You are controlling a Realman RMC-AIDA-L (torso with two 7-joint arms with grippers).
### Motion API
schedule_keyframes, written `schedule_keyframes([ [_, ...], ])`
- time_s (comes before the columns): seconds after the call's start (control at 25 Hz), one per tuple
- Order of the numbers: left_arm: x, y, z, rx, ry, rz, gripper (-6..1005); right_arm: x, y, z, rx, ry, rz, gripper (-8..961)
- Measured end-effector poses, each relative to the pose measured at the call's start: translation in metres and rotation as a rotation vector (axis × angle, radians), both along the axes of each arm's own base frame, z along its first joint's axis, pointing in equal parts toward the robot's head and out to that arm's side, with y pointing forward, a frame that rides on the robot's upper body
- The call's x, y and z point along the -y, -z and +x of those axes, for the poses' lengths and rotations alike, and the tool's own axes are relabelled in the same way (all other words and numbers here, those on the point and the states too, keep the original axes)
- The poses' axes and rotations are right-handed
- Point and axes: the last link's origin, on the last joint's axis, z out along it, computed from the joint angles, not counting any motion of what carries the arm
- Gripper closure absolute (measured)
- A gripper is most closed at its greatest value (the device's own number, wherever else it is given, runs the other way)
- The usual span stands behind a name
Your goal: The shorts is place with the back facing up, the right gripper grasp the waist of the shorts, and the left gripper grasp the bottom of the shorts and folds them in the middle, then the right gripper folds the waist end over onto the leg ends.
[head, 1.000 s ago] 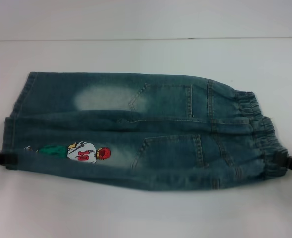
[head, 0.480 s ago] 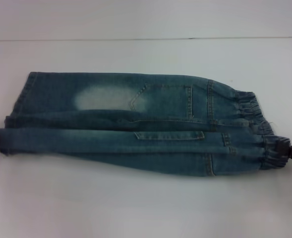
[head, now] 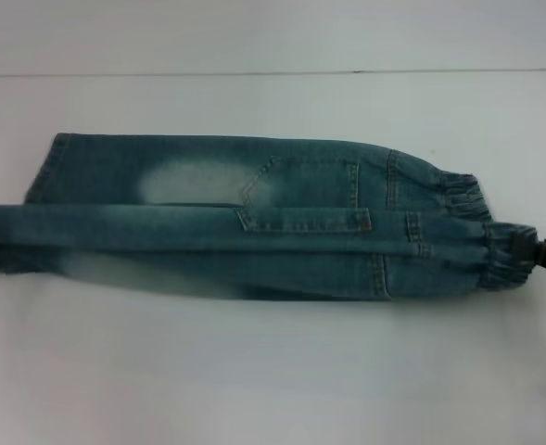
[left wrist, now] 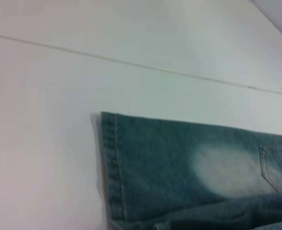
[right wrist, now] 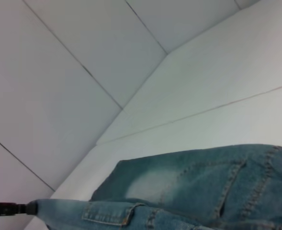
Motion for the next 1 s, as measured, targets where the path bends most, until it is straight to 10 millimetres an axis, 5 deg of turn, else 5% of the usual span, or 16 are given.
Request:
schedule_keyframes([
  [1.0,-0.046,0.023,0.014,0.062,-0.017,0.176,954,-0.059,-0.042,-0.012,0.119,0.052,0.045,871],
])
